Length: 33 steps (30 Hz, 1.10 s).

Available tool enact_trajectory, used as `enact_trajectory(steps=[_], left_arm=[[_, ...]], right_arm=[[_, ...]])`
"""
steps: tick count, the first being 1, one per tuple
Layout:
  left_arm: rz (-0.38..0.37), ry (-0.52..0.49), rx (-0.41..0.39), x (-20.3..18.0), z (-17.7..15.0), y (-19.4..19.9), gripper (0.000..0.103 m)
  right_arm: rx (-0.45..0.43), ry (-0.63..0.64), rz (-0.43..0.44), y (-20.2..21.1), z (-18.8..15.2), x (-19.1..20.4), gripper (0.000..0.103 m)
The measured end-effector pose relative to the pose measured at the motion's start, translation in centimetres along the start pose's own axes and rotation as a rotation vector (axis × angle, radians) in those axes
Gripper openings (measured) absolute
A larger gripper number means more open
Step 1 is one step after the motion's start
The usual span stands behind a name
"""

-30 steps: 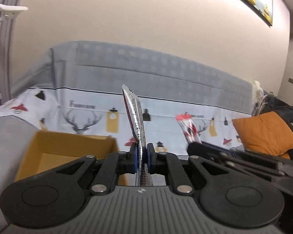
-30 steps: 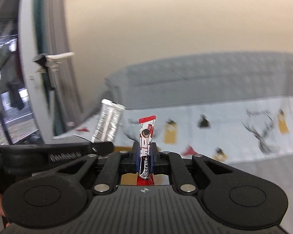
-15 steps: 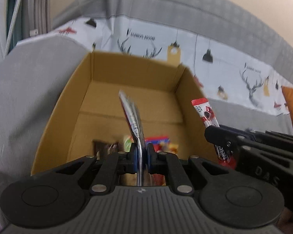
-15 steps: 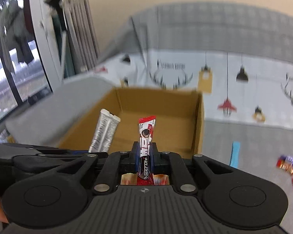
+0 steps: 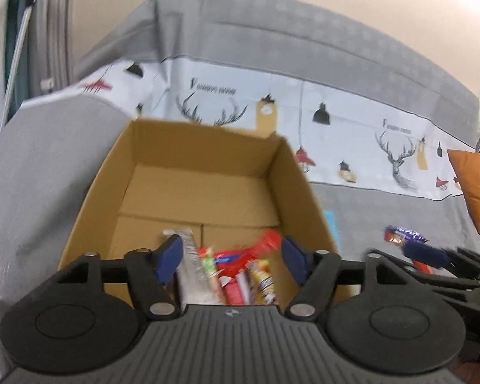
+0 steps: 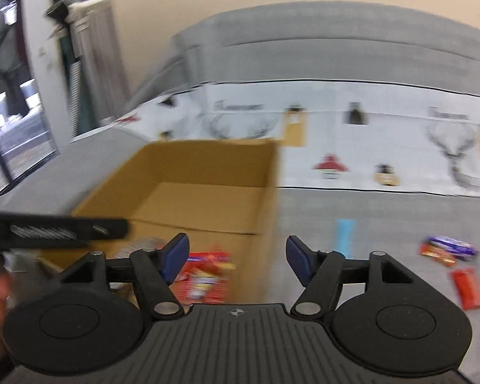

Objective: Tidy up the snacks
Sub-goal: 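Lift both sticks over the box and open both grippers to drop them, then grasp the blue stick with the left gripper while the right grasps the red packet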

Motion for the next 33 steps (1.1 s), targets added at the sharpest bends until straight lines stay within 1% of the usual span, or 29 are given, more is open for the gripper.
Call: enact_trajectory(steps=[2, 4, 7, 9, 11, 13, 15, 17, 19, 22, 25, 27, 29, 30, 31, 32, 33], left_arm=[[-0.016, -0.006, -0.004, -1.6, -0.1, -0.2, 0.077], [-0.037, -0.029, 0.001, -3.6, -0.5, -0.8, 0.078], [-0.059, -0.080, 0.011, -6.6, -1.7, -1.7, 0.078], [-0.103, -0.132, 0.029, -8.9, -2.8, -2.4, 0.078], [-0.140, -0.209, 0.026, -11.1, -3.7, -3.1, 0.078], [-0.161, -0.256, 0.021, -13.0, -4.2, -3.9, 0.078], [-0.180, -0.278, 0.050, -14.9, -4.5, -5.6, 0.078], [-0.184, -0.274, 0.097, -16.3, -4.8, -7.9, 0.078], [-0.158, -0.271, 0.148, -17.9, -5.1, -10.8, 0.078], [-0.070, -0.269, 0.221, -19.7, -5.5, -15.9, 0.078], [-0.016, -0.228, 0.295, -20.3, -5.9, -20.2, 0.078], [0.008, -0.212, 0.312, -20.3, -6.2, -22.5, 0.078], [0.046, -0.223, 0.317, -20.5, -6.5, -24.8, 0.078], [0.061, -0.219, 0.321, -20.3, -6.5, -25.9, 0.078], [0.081, -0.202, 0.326, -20.1, -6.5, -26.9, 0.078], [0.102, -0.174, 0.339, -19.7, -6.5, -28.0, 0.077], [0.109, -0.148, 0.356, -19.2, -6.4, -28.8, 0.074]], right_arm=[[0.015, -0.056, -0.049, 0.6, -1.7, -3.0, 0.075], [0.037, -0.133, -0.099, 1.1, -3.6, -6.2, 0.075], [0.062, -0.230, -0.169, 1.9, -6.6, -10.4, 0.075], [0.073, -0.265, -0.210, 2.3, -8.1, -12.6, 0.075], [0.078, -0.286, -0.249, 2.4, -9.2, -14.5, 0.075], [0.077, -0.282, -0.270, 2.5, -9.8, -16.1, 0.075], [0.085, -0.256, -0.296, 1.9, -10.3, -17.6, 0.075], [0.093, -0.240, -0.312, 1.2, -10.6, -19.0, 0.075], [0.096, -0.216, -0.327, 0.4, -10.7, -19.7, 0.075], [0.128, -0.156, -0.341, -1.7, -10.9, -20.4, 0.075], [0.163, -0.105, -0.323, -4.0, -11.1, -20.7, 0.075], [0.197, -0.096, -0.311, -5.4, -11.5, -21.1, 0.076], [0.238, -0.113, -0.318, -6.5, -12.2, -22.0, 0.079], [0.264, -0.142, -0.316, -7.3, -12.7, -22.7, 0.083], [0.282, -0.175, -0.307, -7.9, -13.1, -23.5, 0.087], [0.292, -0.211, -0.304, -8.3, -13.5, -24.1, 0.088], [0.295, -0.253, -0.300, -8.7, -13.9, -24.9, 0.090]])
Point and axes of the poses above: each gripper's, at about its wrist camera, not at the fingertips, and y roughly against the way its jaws point, x to its left, z to its top, the point moved 1 cm from there along -y, roughly the way its jaws point, and after that the axes turned 14 degrees about y, right-handed, at the moved point
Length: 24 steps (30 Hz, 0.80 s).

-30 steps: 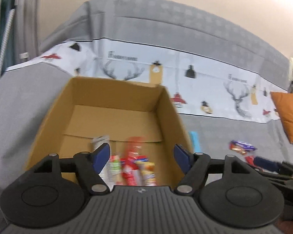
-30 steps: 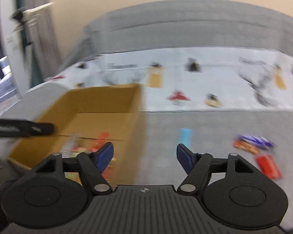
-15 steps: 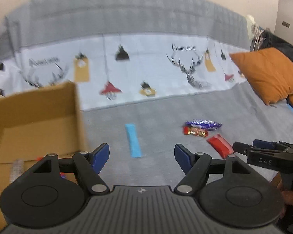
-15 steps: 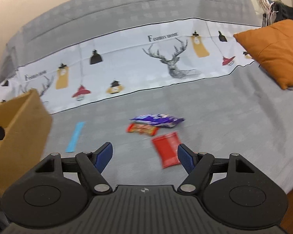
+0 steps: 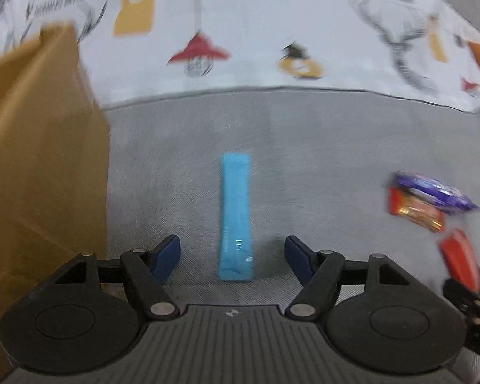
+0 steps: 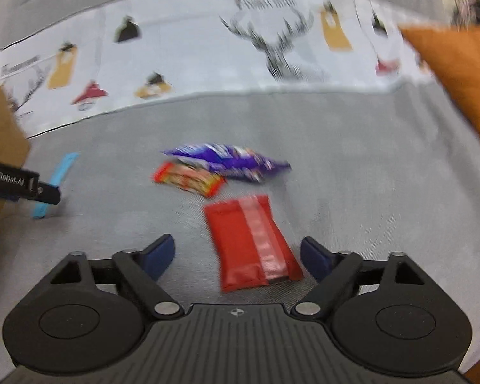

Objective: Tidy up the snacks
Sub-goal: 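Grasp the blue stick with the left gripper while the right grasps the red packet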

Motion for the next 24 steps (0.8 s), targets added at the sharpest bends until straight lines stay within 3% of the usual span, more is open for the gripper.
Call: enact_trajectory(steps=[3, 6, 8, 9, 10, 11, 18, 22, 24], left_arm=[[-0.013, -0.004, -0.050, 0.4, 0.0, -0.2, 0.066], [-0.037, -0.047, -0.060, 0.0, -0.3, 0.0, 0.048], [-0.056, -0.078, -0.056, -0.4, -0.3, 0.1, 0.033], [-0.062, -0.083, -0.052, -0.6, -0.4, 0.2, 0.024], [-0.066, -0.087, -0.048, -0.7, -0.5, 0.2, 0.024], [-0.067, -0.093, -0.044, -0.9, -0.7, 0.4, 0.024], [-0.101, -0.093, 0.001, 0.0, -3.8, 2.8, 0.023], [-0.135, -0.116, 0.037, 1.7, -8.0, 5.8, 0.023], [-0.132, -0.140, 0.025, 2.5, -10.0, 6.9, 0.023]], right_arm=[[-0.012, -0.017, 0.012, -0.7, -0.1, -0.4, 0.094], [0.011, 0.085, -0.028, -1.2, 0.0, 1.1, 0.094], [0.003, 0.097, -0.016, -1.1, 0.2, 1.4, 0.085], [-0.002, 0.100, -0.015, -1.0, 0.3, 1.5, 0.075], [-0.007, 0.099, -0.018, -0.8, 0.5, 1.5, 0.058], [-0.012, 0.097, -0.017, -0.6, 0.6, 1.4, 0.048], [0.001, 0.107, 0.024, 0.5, 0.4, 2.3, 0.045], [0.009, 0.068, 0.152, 3.7, -1.4, 4.7, 0.045], [0.002, 0.120, 0.190, 5.1, -2.2, 6.7, 0.045]])
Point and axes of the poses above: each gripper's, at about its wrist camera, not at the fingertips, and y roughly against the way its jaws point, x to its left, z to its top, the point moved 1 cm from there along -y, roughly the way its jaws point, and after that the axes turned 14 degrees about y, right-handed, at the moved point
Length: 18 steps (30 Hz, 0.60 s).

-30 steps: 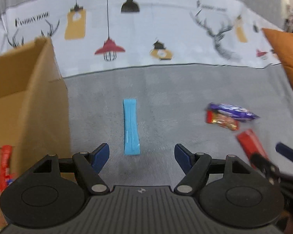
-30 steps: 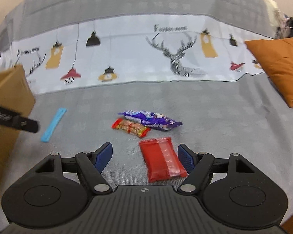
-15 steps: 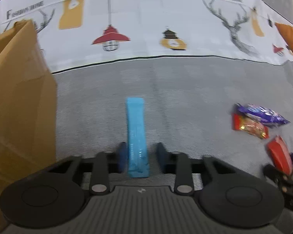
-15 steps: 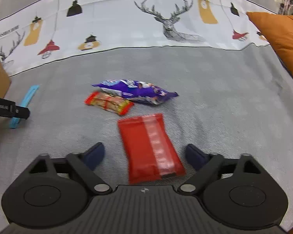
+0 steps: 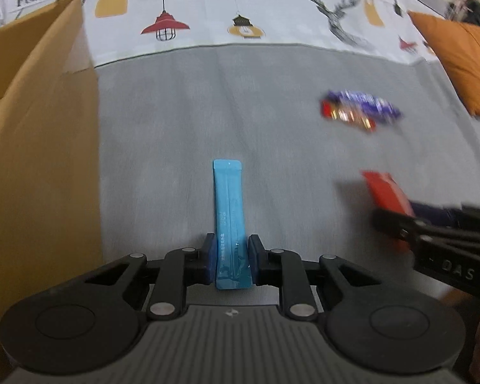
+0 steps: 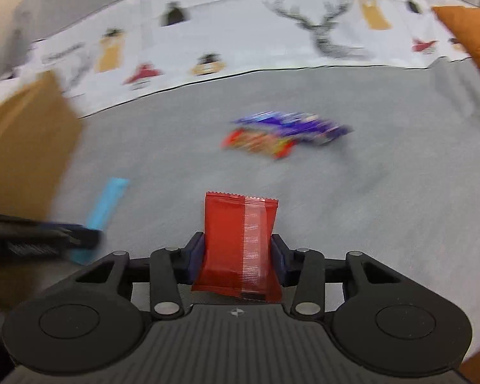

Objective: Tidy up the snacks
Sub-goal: 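Grasp the blue stick with the left gripper while the right grasps the red packet, then carry both snacks over the box and release them inside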

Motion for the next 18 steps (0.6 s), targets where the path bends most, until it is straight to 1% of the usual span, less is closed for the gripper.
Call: enact_trajectory(steps=[2, 3, 5, 6, 8, 9, 11, 12, 14, 15, 17, 18], left_arm=[[0.003, -0.047, -0.026, -0.3, -1.4, 0.6, 0.026], [0.006, -0.067, -0.034, -0.5, -1.7, 0.7, 0.030], [0.004, -0.073, -0.038, -0.8, -1.6, 0.5, 0.031], [-0.009, -0.069, -0.038, -0.8, -1.4, 0.3, 0.031], [-0.021, -0.074, -0.046, -0.8, -1.2, 0.0, 0.022], [-0.026, -0.088, -0.051, -0.9, -1.1, -0.1, 0.021], [-0.035, -0.095, -0.053, -0.8, -1.2, 0.0, 0.020], [-0.038, -0.087, -0.048, -0.7, -1.3, 0.1, 0.018], [-0.045, -0.059, -0.029, -0.6, -1.4, 0.5, 0.018], [-0.053, -0.051, -0.022, -0.5, -1.4, 0.8, 0.018], [-0.071, -0.058, -0.037, -0.6, -1.7, 2.0, 0.018], [-0.075, -0.081, -0.059, -0.8, -1.9, 2.7, 0.017]], right_arm=[[0.015, 0.093, -0.015, -0.2, -0.1, 1.9, 0.046], [0.027, 0.126, -0.026, -0.6, 0.0, 2.3, 0.047], [0.050, 0.112, -0.028, -1.4, 0.0, 2.1, 0.051], [0.042, 0.102, -0.026, -1.5, 0.0, 1.9, 0.053], [0.033, 0.093, -0.032, -1.6, 0.1, 1.8, 0.058], [0.029, 0.090, -0.035, -1.8, 0.0, 1.9, 0.060], [0.028, 0.115, -0.051, -1.8, 0.1, 2.4, 0.060], [0.029, 0.135, -0.061, -1.9, 0.0, 2.6, 0.060], [0.027, 0.186, -0.083, -1.8, 0.0, 3.2, 0.054], [0.021, 0.202, -0.091, -1.7, 0.0, 3.4, 0.046], [0.018, 0.231, -0.124, -1.6, 0.0, 3.7, 0.045], [0.016, 0.240, -0.133, -1.4, -0.1, 3.8, 0.045]])
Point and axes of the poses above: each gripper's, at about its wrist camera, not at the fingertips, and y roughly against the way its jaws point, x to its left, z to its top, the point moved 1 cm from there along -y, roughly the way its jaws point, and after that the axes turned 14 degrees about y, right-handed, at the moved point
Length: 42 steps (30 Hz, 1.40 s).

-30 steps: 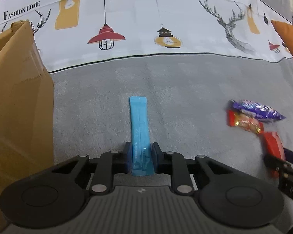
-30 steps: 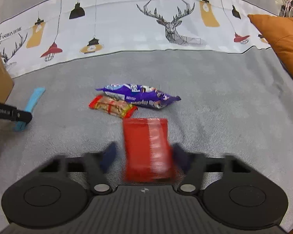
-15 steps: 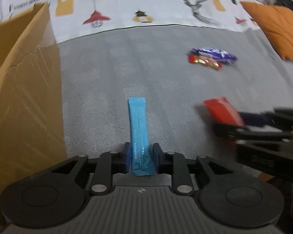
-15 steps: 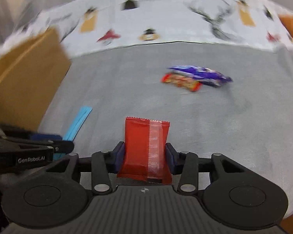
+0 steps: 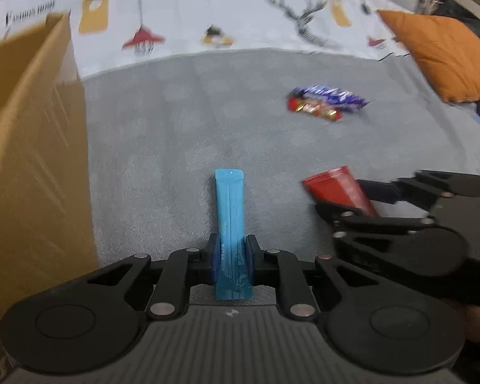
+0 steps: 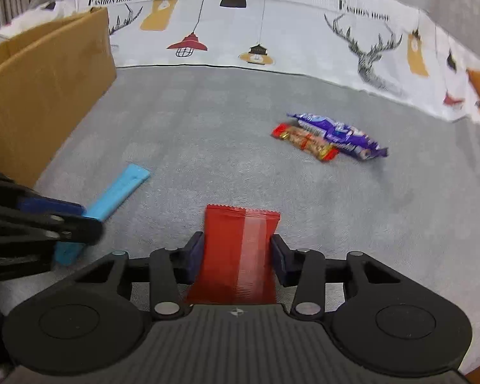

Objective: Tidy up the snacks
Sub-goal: 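Carry both snacks over the box and release them inside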

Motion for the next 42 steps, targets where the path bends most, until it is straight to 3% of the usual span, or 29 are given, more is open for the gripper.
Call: enact_trajectory(steps=[3, 8, 12, 14, 21, 23, 25, 33, 35, 42], left_arm=[[0.003, -0.072, -0.061, -0.8, -0.1, 2.6, 0.017], [-0.040, -0.057, -0.126, -0.5, 0.4, 7.3, 0.017], [-0.086, -0.018, -0.185, 0.8, 0.3, 10.9, 0.017], [-0.082, -0.004, -0.204, 1.5, 0.4, 12.5, 0.017], [-0.013, 0.102, -0.172, 4.8, 2.4, 17.3, 0.017], [-0.005, 0.131, -0.191, 6.0, 3.0, 19.2, 0.017], [0.023, 0.148, -0.232, 7.2, 3.4, 21.4, 0.017], [0.090, 0.206, -0.473, 11.6, 4.6, 32.7, 0.017], [0.119, 0.199, -0.549, 12.0, 4.6, 35.6, 0.017], [0.183, 0.198, -0.705, 12.4, 5.0, 41.8, 0.017]], right_arm=[[0.000, 0.017, 0.015, 0.5, 0.0, 0.4, 0.045], [-0.047, 0.031, 0.026, 2.0, 0.9, 1.2, 0.045], [-0.117, 0.014, -0.062, 5.1, 1.7, 2.2, 0.045], [-0.149, -0.002, -0.060, 6.7, 2.3, 2.7, 0.045], [-0.279, -0.074, 0.032, 14.2, 6.4, 6.1, 0.045], [-0.325, -0.098, 0.097, 16.7, 8.4, 7.4, 0.045], [-0.367, -0.096, 0.151, 18.9, 10.0, 8.6, 0.045], [-0.565, -0.043, 0.219, 27.4, 17.0, 12.4, 0.045], [-0.593, -0.029, 0.226, 29.1, 18.5, 13.2, 0.045], [-0.713, 0.008, 0.293, 33.8, 21.9, 14.2, 0.045]])
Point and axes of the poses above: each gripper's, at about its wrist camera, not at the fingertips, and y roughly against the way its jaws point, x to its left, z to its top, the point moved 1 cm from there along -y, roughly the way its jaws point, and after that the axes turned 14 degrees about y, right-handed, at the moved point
